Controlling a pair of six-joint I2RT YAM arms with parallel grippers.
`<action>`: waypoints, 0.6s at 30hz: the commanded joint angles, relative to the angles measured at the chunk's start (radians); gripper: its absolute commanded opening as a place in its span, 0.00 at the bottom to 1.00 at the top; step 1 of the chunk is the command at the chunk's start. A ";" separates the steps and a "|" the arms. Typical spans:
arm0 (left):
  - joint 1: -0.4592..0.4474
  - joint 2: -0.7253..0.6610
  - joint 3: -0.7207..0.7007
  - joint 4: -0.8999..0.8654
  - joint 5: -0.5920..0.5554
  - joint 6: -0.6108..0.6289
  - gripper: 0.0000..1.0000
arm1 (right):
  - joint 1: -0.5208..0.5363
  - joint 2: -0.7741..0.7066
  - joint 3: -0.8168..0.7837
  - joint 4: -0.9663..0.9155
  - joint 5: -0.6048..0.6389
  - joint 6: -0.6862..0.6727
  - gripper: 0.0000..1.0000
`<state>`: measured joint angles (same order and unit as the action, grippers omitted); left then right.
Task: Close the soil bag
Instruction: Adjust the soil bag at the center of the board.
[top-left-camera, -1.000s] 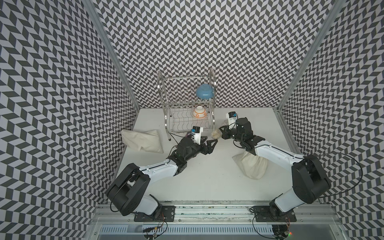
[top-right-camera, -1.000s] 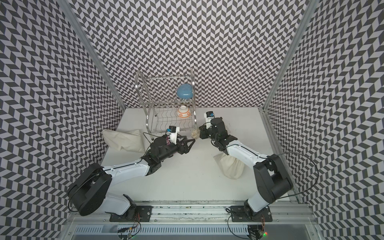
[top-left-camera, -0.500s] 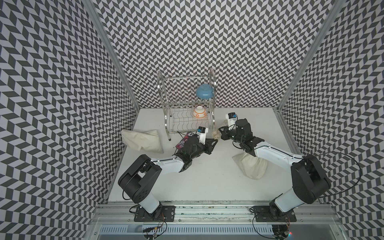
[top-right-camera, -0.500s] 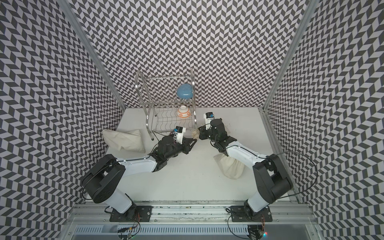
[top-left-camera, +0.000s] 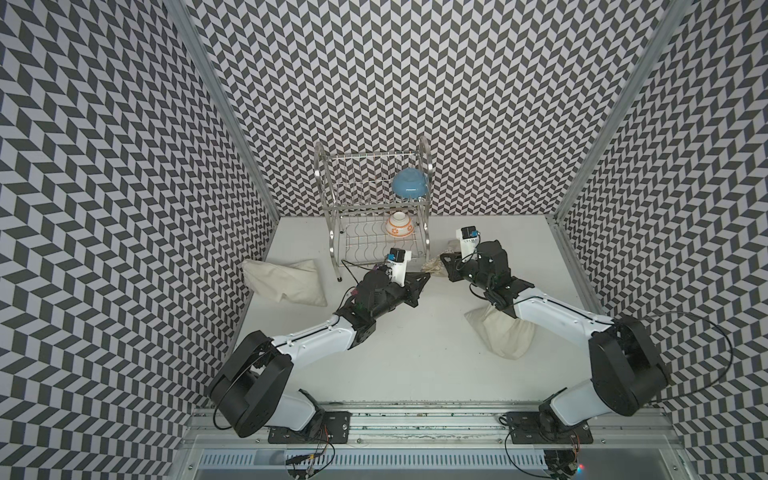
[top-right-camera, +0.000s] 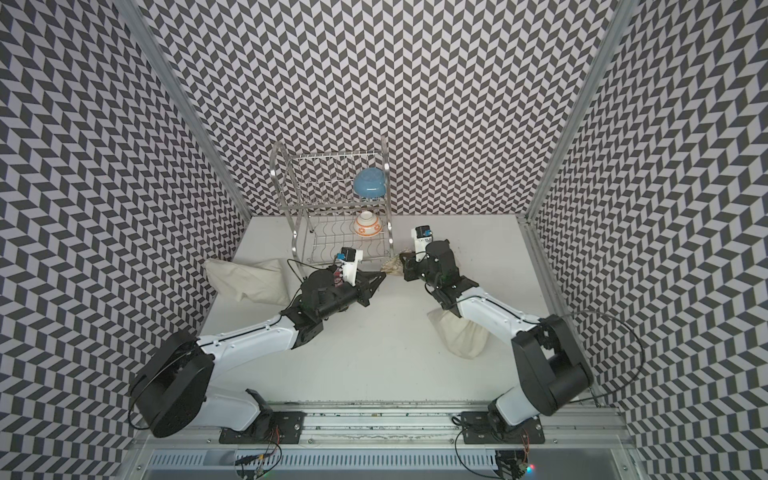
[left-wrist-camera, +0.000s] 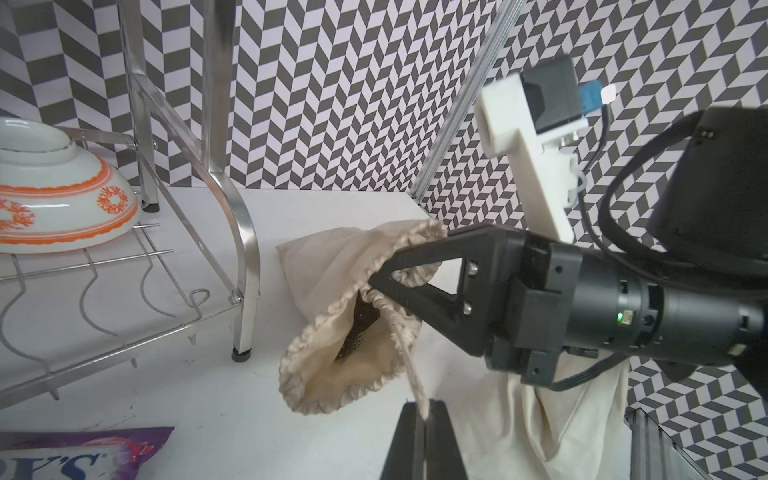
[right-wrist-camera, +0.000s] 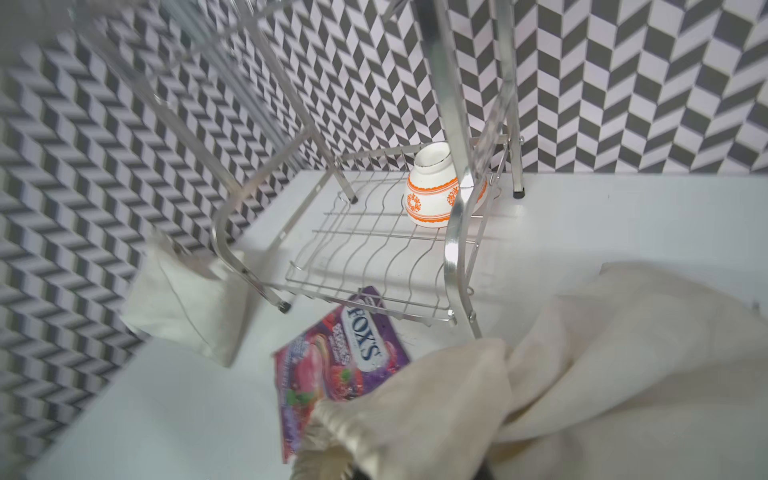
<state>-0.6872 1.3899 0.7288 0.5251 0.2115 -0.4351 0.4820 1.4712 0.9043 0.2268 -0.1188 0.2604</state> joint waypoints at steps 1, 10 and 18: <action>-0.002 -0.050 0.113 -0.100 0.006 0.022 0.00 | -0.009 -0.165 -0.062 0.127 0.058 -0.111 0.43; -0.003 -0.034 0.332 -0.220 0.116 0.018 0.00 | 0.039 -0.433 -0.252 0.310 -0.064 -0.400 0.77; -0.004 -0.055 0.377 -0.242 0.137 0.014 0.00 | 0.090 -0.361 -0.238 0.388 -0.148 -0.509 0.77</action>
<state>-0.6872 1.3720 1.0649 0.2878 0.3161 -0.4347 0.5468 1.0809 0.6521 0.5293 -0.2169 -0.1772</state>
